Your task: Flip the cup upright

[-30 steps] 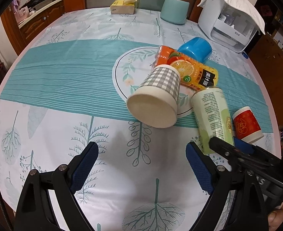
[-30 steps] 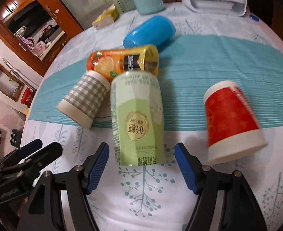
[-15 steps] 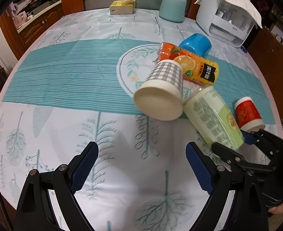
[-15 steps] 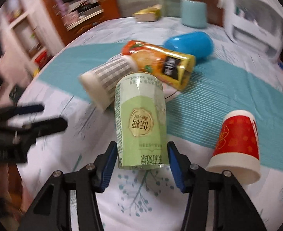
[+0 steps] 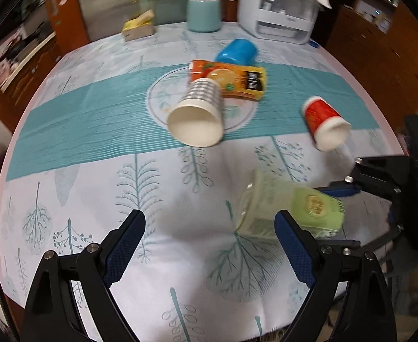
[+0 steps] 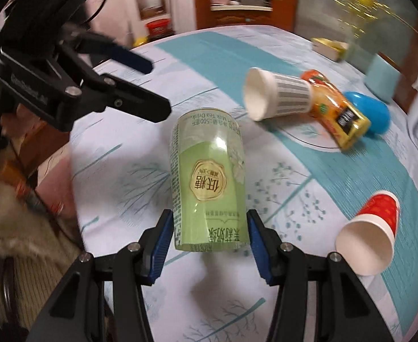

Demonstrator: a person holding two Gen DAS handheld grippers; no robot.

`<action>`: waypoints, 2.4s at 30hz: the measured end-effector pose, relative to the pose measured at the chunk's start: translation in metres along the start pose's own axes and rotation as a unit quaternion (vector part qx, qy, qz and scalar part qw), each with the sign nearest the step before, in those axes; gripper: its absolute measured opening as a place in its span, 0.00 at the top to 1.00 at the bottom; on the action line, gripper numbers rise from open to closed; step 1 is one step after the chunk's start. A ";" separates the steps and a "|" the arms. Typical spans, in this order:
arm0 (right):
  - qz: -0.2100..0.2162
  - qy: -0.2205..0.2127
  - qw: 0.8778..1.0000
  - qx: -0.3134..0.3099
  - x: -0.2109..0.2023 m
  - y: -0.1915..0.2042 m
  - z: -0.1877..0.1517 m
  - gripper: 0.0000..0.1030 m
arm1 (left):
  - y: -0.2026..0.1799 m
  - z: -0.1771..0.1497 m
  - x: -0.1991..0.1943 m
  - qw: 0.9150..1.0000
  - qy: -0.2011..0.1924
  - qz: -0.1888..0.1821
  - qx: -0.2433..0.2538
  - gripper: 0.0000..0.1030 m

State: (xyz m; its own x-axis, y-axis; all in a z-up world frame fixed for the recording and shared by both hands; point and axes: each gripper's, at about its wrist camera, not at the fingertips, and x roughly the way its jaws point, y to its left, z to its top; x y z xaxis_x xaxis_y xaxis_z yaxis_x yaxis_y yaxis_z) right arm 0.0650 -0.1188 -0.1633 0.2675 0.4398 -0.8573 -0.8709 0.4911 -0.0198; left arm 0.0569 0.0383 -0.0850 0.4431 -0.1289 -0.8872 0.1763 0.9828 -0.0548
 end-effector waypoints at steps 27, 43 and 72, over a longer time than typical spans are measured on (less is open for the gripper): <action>-0.073 -0.012 0.997 0.037 -0.018 -0.005 -0.014 0.41 | -0.052 -0.017 0.001 0.978 -0.010 -0.018 0.206 0.12; -0.079 -0.029 0.917 0.389 -0.046 -0.039 -0.035 0.41 | -0.074 -0.008 0.024 0.947 -0.001 0.000 0.320 0.12; -0.181 -0.065 0.863 0.468 -0.072 -0.012 -0.054 0.41 | -0.105 0.012 0.053 0.899 0.029 -0.003 0.438 0.12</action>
State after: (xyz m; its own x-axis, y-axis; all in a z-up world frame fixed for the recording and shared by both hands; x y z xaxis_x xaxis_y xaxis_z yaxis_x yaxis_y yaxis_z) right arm 0.0334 -0.1968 -0.1287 0.5493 0.1808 -0.8158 -0.0233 0.9792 0.2014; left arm 0.0722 -0.0731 -0.1205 0.3980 -0.1016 -0.9117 0.8136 0.4983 0.2996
